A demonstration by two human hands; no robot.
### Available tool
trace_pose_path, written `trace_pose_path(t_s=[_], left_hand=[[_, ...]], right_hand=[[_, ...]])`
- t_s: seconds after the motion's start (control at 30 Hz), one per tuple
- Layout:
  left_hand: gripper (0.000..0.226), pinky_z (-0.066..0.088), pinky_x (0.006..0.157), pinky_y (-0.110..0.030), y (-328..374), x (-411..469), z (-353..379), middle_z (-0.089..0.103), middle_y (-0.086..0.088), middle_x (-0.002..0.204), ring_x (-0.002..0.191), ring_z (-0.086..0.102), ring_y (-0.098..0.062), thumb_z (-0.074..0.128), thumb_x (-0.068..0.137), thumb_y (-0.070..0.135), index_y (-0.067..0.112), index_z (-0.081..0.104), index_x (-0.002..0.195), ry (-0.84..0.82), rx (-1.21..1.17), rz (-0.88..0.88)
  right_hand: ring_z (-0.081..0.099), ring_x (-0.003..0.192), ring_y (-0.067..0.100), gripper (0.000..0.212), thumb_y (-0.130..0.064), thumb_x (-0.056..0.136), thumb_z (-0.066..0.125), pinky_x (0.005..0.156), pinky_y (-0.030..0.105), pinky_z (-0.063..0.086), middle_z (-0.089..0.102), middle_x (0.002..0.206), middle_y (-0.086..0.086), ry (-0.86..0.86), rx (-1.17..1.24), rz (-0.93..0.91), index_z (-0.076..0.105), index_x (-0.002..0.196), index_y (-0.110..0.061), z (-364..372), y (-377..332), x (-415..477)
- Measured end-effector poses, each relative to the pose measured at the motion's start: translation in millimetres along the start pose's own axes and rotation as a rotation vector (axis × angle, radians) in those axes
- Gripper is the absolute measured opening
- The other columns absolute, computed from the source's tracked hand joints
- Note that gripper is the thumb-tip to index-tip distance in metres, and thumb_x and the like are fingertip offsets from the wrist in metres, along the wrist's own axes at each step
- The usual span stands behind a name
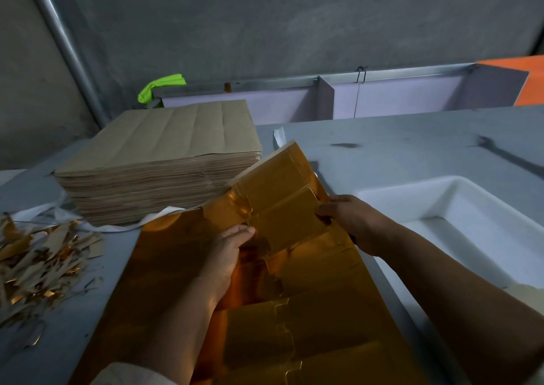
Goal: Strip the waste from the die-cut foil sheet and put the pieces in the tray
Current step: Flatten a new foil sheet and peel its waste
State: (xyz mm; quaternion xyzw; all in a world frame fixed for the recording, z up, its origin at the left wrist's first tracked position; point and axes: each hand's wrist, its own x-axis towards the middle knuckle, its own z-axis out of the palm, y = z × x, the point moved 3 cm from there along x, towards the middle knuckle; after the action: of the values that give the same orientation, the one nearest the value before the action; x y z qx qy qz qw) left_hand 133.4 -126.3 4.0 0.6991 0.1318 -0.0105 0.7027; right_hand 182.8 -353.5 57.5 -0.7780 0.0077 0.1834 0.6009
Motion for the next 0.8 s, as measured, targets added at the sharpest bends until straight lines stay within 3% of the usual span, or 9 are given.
trace_pose_path(t_s=[0.17, 0.23, 0.33, 0.4, 0.5, 0.57, 0.7, 0.77, 0.8], left_hand=[[0.014, 0.040, 0.105, -0.060, -1.4, 0.4, -2.8, 0.067, -0.014, 0.112, 0.113, 0.059, -0.039, 0.054, 0.096, 0.026, 0.017, 0.065, 0.094, 0.030, -0.049, -0.045], [0.019, 0.039, 0.106, -0.060, -0.8, 1.4, -2.7, 0.066, -0.015, 0.118, 0.117, 0.058, -0.036, 0.052, 0.097, 0.026, 0.014, 0.065, 0.103, 0.037, -0.062, -0.042], [0.022, 0.041, 0.105, -0.060, 0.5, 2.5, -0.1, 0.067, -0.016, 0.116, 0.113, 0.060, -0.036, 0.051, 0.098, 0.027, 0.012, 0.064, 0.107, 0.057, -0.066, -0.043], [0.020, 0.043, 0.102, -0.059, 0.2, 3.4, 1.1, 0.066, -0.017, 0.115, 0.111, 0.060, -0.037, 0.050, 0.099, 0.028, 0.015, 0.065, 0.104, 0.077, -0.055, -0.042], [0.023, 0.052, 0.090, -0.049, -1.0, 5.5, 0.1, 0.067, -0.016, 0.112, 0.103, 0.065, -0.032, 0.046, 0.101, 0.032, 0.019, 0.065, 0.101, 0.112, -0.026, -0.013], [0.023, 0.051, 0.093, -0.051, -1.2, 5.7, -0.4, 0.068, -0.015, 0.110, 0.101, 0.066, -0.031, 0.045, 0.102, 0.033, 0.020, 0.065, 0.102, 0.119, -0.020, -0.003], [0.020, 0.048, 0.097, -0.053, -2.1, 4.9, 1.0, 0.069, -0.008, 0.109, 0.105, 0.064, -0.027, 0.047, 0.101, 0.036, 0.024, 0.063, 0.105, 0.133, 0.036, 0.024], [0.016, 0.049, 0.088, -0.040, -3.4, 5.6, 2.6, 0.067, -0.003, 0.113, 0.105, 0.062, -0.020, 0.052, 0.099, 0.037, 0.026, 0.060, 0.109, 0.160, 0.070, 0.052], [0.013, 0.047, 0.079, -0.033, -3.4, 6.1, 2.9, 0.064, -0.002, 0.114, 0.102, 0.061, -0.016, 0.055, 0.098, 0.036, 0.028, 0.057, 0.108, 0.186, 0.075, 0.060]], right_hand=[[0.073, 0.079, 0.030, 0.016, -0.023, 0.097, 0.055, 0.064, 0.032, 0.057, 0.075, 0.087, 0.012, -0.004, -0.002, -0.023, 0.066, 0.099, -0.011, -0.6, -0.4, 0.4], [0.073, 0.066, 0.019, 0.015, -0.025, 0.097, 0.055, 0.055, 0.027, 0.053, 0.075, 0.073, 0.002, -0.013, 0.003, -0.034, 0.065, 0.094, -0.014, -1.2, 0.2, 1.6], [0.065, 0.054, 0.013, 0.014, -0.023, 0.095, 0.055, 0.056, 0.026, 0.049, 0.066, 0.056, -0.004, -0.009, -0.005, -0.024, 0.060, 0.086, -0.014, -1.1, 0.6, 1.6], [0.063, 0.061, 0.017, 0.013, -0.022, 0.094, 0.055, 0.063, 0.031, 0.050, 0.064, 0.061, -0.001, 0.002, -0.018, -0.015, 0.059, 0.087, -0.011, -0.7, -0.6, 0.0], [0.067, 0.094, 0.034, 0.023, -0.021, 0.093, 0.055, 0.083, 0.043, 0.053, 0.068, 0.098, 0.021, 0.030, -0.025, 0.009, 0.062, 0.106, -0.004, 0.0, -2.2, -2.0], [0.064, 0.103, 0.036, 0.025, -0.021, 0.092, 0.055, 0.087, 0.044, 0.051, 0.066, 0.111, 0.023, 0.042, -0.014, 0.027, 0.062, 0.110, -0.005, 1.1, -3.2, -3.2], [0.065, 0.100, 0.032, 0.020, -0.022, 0.092, 0.056, 0.083, 0.040, 0.050, 0.067, 0.111, 0.019, 0.041, 0.007, 0.025, 0.062, 0.106, -0.008, -0.2, -1.9, -0.5], [0.067, 0.094, 0.034, 0.020, -0.019, 0.090, 0.056, 0.076, 0.038, 0.052, 0.068, 0.100, 0.020, 0.035, 0.010, 0.024, 0.064, 0.103, -0.006, -1.4, -2.0, -0.4], [0.069, 0.081, 0.029, 0.014, -0.017, 0.089, 0.057, 0.068, 0.034, 0.053, 0.068, 0.088, 0.017, 0.029, 0.023, 0.026, 0.064, 0.094, -0.006, -1.7, -2.3, -0.6]])
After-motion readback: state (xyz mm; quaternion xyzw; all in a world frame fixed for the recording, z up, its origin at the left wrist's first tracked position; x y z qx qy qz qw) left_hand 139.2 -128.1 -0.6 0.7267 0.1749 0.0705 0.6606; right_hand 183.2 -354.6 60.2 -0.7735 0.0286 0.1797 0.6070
